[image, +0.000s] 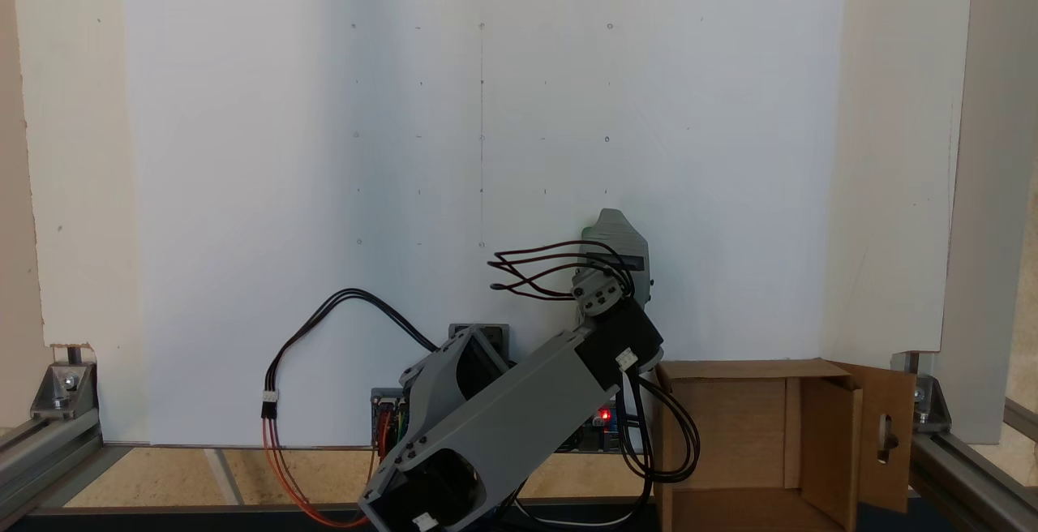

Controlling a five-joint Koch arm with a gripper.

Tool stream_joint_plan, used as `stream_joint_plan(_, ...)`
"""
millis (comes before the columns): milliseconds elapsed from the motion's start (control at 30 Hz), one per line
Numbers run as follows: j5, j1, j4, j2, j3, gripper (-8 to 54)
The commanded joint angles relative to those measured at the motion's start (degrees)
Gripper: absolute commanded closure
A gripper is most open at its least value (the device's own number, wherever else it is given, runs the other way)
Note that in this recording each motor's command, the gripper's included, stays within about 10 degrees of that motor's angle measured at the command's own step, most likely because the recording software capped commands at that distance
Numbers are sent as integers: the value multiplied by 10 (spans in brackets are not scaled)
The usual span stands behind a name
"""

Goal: Grasp a green dice and put it in the bin.

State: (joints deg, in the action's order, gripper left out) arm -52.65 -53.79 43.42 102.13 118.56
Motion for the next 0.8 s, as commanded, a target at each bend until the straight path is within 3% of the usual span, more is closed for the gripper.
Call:
stream_joint_plan(0, 18, 1, -7, 5, -5, 12)
stream_joint_plan(767, 18, 6, -21, 3, -2, 14)
